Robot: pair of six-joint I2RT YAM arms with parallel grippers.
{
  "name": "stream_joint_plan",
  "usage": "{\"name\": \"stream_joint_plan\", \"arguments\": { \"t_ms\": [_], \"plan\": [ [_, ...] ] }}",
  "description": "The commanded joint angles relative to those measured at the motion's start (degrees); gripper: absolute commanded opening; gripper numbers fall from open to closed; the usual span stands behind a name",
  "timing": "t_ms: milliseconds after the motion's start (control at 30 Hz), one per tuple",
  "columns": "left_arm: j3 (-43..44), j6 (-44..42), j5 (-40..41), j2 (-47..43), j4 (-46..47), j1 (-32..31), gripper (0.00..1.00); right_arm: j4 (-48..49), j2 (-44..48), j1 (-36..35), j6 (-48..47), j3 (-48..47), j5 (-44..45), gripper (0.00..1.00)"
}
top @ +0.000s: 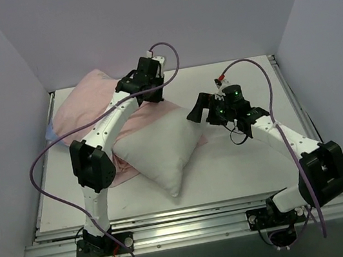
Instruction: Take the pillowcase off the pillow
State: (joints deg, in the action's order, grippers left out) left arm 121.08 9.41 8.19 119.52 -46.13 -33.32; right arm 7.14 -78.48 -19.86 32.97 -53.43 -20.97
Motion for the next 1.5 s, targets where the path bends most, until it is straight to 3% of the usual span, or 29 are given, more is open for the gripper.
{"name": "stream_joint_plan", "arguments": {
  "t_ms": [0,200,267,300,333,400,600,733,900,1000,1200,1467],
  "plan": [
    [0.3,3.2,-1.7,-4.9,2.1,-0.1,0.02,6.6,-2.1,-0.2,4.7,1.2,-1.8,1.0],
    [-1.8,4.6,-4.9,-4.9,3.8,-1.5,0.02,6.7,-8.7,-3.5,-5.1,-1.0,-7.1,1.0],
    [-2.1,4.8,-5.3,-4.8,4.0,-1.6,0.02,8.5,-11.1,-4.7,-6.6,-1.1,-10.6,0.87],
    [-2.0,4.9,-5.3,-4.7,4.1,-1.6,0.02,9.5,-11.8,-4.9,-6.6,-0.7,-13.0,0.76],
    [-2.0,4.8,-4.8,-4.8,4.2,-1.6,0.02,10.4,-12.5,-5.1,-6.7,-0.5,-13.5,0.43],
    [-2.0,4.1,-3.8,-5.2,4.3,-1.6,0.02,10.4,-12.6,-5.5,-7.2,0.4,-11.9,0.02],
    [-3.1,-5.2,-1.3,-7.2,5.9,-1.5,0.06,6.1,-9.0,-5.5,-11.5,0.1,-8.4,0.0],
    [-6.2,-14.0,-3.9,-9.6,8.0,-1.5,0.28,1.1,-6.8,-5.5,-14.6,-1.7,-6.1,0.0],
    [-4.6,-16.2,-8.2,-9.9,6.1,-1.3,0.53,-1.9,-6.2,-5.8,-16.6,-3.1,-3.6,0.0],
    [-3.4,-16.6,-11.7,-9.2,3.6,-1.3,0.57,-2.7,-6.3,-6.2,-17.1,-3.8,-3.3,0.0],
    [-2.9,-18.5,-9.9,-7.6,-0.2,-1.2,0.56,-3.4,-6.0,-7.0,-17.9,-4.2,-2.3,0.0],
    [-1.8,-20.2,-8.7,-5.9,-2.7,-1.0,0.44,-3.8,-6.2,-7.4,-17.9,-4.5,-1.9,0.0]
  ]
}}
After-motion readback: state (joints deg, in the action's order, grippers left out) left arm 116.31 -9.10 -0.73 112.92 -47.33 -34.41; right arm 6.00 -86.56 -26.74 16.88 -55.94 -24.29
